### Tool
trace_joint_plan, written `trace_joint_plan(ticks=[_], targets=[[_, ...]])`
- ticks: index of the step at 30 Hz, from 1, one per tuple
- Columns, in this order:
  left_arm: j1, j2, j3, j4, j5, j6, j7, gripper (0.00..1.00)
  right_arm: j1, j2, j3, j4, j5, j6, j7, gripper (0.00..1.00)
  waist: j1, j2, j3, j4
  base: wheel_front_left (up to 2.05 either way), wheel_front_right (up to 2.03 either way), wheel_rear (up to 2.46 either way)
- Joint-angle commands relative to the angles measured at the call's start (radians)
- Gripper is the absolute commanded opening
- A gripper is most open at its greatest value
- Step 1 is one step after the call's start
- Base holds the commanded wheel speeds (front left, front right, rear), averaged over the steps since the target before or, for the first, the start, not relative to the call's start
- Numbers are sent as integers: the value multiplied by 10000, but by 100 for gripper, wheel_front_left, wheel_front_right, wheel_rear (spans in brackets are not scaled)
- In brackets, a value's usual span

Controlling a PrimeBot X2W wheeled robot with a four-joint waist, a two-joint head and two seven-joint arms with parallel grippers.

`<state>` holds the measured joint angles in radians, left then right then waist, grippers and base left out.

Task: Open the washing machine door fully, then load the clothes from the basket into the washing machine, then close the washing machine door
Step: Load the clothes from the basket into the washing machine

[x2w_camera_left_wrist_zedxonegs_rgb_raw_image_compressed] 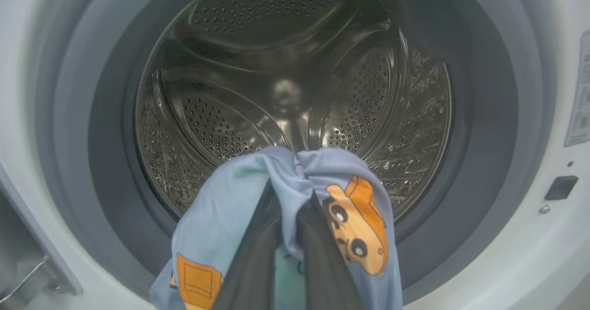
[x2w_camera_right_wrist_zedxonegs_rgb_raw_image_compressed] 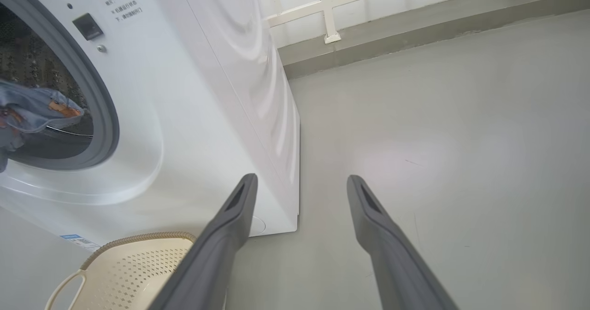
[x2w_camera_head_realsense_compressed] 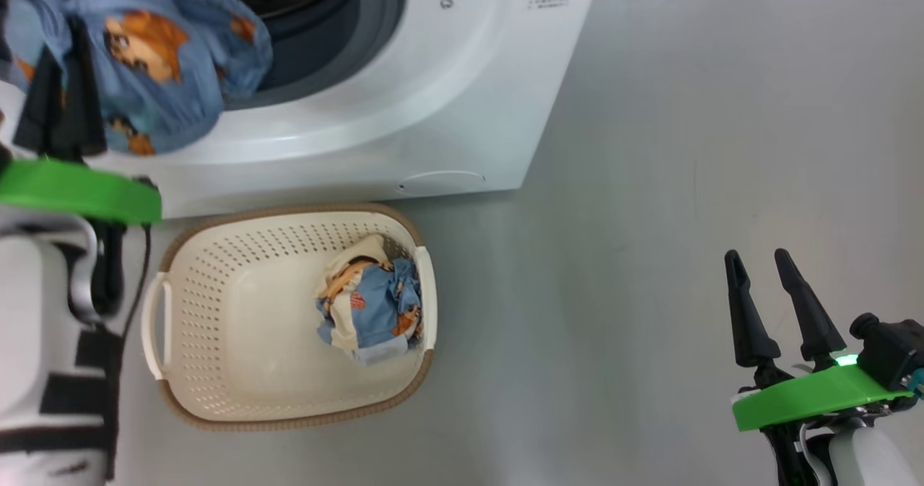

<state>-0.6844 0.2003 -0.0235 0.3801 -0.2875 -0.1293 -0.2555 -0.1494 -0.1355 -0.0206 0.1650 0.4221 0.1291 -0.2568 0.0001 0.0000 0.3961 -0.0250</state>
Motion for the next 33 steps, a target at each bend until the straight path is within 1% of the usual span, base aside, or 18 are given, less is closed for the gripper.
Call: trace_joint_plan(ticks=[1,7,12,16,20,26,27,28,29,33], targets=[[-585,512,244,102,-70,-14,-63,0,-144,-25,242,-253,-98,16,-49,100,-1,0,457,-304,0,0,0],[-2109,765,3,1674,-234,-14,-63,0,-433,138,433,-279,-142,16,-49,100,-1,0,873,-590,0,0,0],[-3273,990,-408,3128,-255,-14,-63,0,-701,274,636,-270,-164,16,-49,100,-1,0,1171,-835,0,0,0],[-4097,1140,-714,4009,-201,-14,-63,0,-860,363,789,-242,-151,16,-49,100,-1,0,1327,-1024,0,0,0],[-4750,1372,-1027,4130,-142,-14,-63,0,-1015,445,961,-207,-117,16,-49,100,-1,0,1502,-1264,0,0,0],[-5263,1545,-543,3486,-74,-14,-63,0,-1124,514,998,-237,-108,16,-49,100,-1,0,1703,-1436,0,0,0],[-5264,1507,-229,3309,-3,-14,-63,17,-1147,532,1002,-244,-114,16,-49,100,-1,0,1748,-1477,0,0,0],[-5232,1493,-166,3357,92,-14,-63,56,-1150,538,999,-242,-117,16,-49,100,-1,0,1755,-1490,0,0,0],[-5199,1488,-147,3410,212,-14,-63,100,-1152,543,999,-241,-117,16,-49,100,-1,0,1759,-1502,0,0,0],[-5063,1368,224,3620,414,-12,-63,100,-1156,557,998,-232,-128,16,-49,100,-1,0,1756,-1508,0,0,0]])
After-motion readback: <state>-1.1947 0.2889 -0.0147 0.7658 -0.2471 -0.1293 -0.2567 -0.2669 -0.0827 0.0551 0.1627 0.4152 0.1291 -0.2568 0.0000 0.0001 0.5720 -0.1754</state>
